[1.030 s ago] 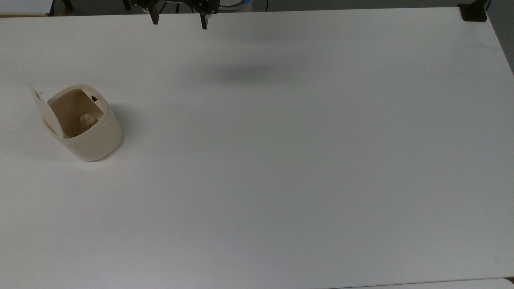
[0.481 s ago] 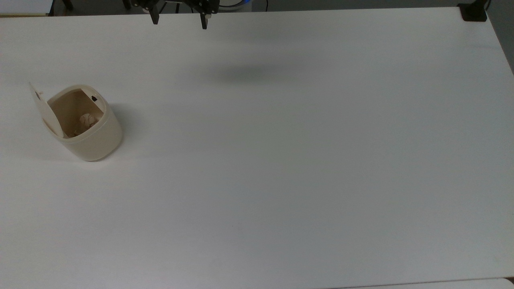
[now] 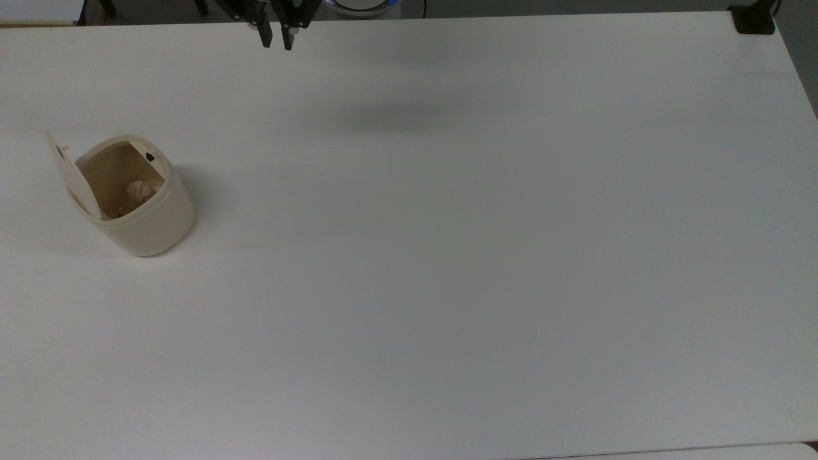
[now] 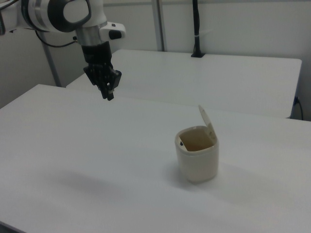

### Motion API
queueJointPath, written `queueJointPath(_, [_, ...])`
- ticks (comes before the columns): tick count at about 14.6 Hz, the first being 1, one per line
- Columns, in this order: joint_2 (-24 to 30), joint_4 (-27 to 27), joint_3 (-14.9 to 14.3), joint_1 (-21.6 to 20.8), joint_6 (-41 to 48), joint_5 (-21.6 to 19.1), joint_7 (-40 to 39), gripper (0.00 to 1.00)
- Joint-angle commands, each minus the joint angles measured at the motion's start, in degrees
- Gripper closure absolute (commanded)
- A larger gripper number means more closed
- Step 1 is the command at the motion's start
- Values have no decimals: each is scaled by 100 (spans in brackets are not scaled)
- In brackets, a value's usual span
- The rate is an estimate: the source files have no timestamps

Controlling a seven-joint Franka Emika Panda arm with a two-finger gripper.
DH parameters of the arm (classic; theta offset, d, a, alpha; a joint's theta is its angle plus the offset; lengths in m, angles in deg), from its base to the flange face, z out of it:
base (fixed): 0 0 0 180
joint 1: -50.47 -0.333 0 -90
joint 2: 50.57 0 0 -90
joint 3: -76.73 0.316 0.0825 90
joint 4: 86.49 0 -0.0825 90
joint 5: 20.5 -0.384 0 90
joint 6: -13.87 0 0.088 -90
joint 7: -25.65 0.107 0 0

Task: Close the trash bin
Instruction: 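Move the gripper over to the open lid of the cream bin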

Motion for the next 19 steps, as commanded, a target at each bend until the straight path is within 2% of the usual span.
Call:
queueJointPath(1, [30,-48,-104,178,56,-3,38,100])
queueJointPath(8, [-146,-39,-833,424,-998,-12,65,100])
queueJointPath(11, [-198,-48,-1053,503,-1690,-12,424,100])
queueJointPath(16, [-760,-22,-1115,661,-3395,23,1416,100])
queueJointPath(19, [-1260,311,-1124,810,-3933,84,1900,100])
